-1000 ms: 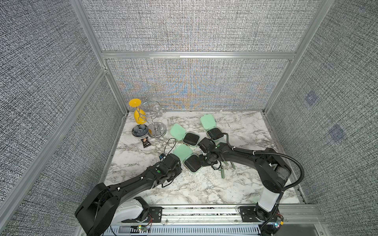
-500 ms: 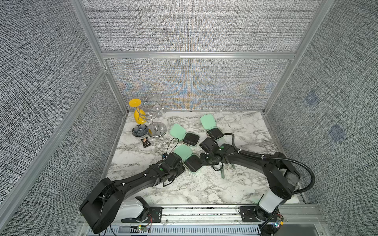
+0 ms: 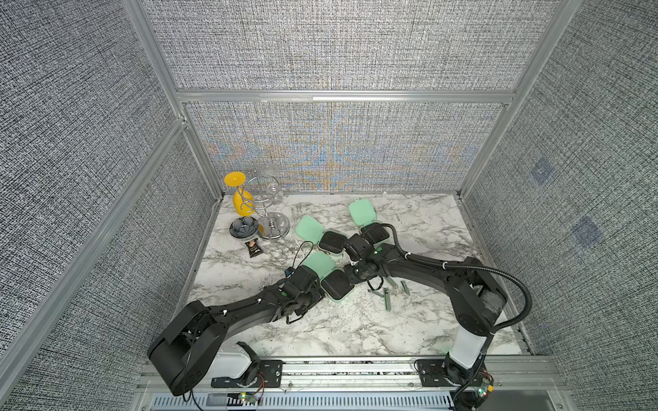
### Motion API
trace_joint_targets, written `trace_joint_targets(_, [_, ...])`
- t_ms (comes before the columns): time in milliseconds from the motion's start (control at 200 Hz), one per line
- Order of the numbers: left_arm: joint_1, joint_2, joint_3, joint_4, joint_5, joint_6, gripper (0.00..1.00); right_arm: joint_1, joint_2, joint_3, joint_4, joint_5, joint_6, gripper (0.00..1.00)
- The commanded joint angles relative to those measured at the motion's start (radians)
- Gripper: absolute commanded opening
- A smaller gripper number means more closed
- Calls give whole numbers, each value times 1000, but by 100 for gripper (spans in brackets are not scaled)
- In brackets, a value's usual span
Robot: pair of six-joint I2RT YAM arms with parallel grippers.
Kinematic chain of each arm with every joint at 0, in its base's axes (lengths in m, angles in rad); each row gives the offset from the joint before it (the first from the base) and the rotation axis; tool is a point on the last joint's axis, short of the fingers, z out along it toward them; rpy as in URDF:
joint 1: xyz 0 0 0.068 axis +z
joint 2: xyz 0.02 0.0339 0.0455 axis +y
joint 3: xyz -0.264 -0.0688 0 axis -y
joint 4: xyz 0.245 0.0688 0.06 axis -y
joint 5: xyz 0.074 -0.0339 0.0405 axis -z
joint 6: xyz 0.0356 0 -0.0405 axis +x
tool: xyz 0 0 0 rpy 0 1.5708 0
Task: Organize nail clipper sets
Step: Adjust the storage box at the center of the board.
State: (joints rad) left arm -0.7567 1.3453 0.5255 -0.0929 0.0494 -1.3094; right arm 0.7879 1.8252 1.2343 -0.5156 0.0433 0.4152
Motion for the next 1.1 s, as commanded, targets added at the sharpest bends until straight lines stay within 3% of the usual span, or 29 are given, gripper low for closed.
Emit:
trace_joint_targets(0, [0,15,9,33,11,-4,61,-1,24,11,7,-21,-32,33])
trace_joint_targets(480, [0,46,4,27,3,-8,57,0,61,-53,82,-56,84,8])
trace_joint_targets(660, [0,57,7,22,-1,-4,55,11,43,-82,101,-45,147,8])
trace_joint_targets(921, [0,31,-2,-4,-20,-1,51,16,43,-40,54,-31,117,12])
trace_joint_targets(1096, [2,-17,2,-73,-59,0,50,18,30,-20,14,-28,73,27])
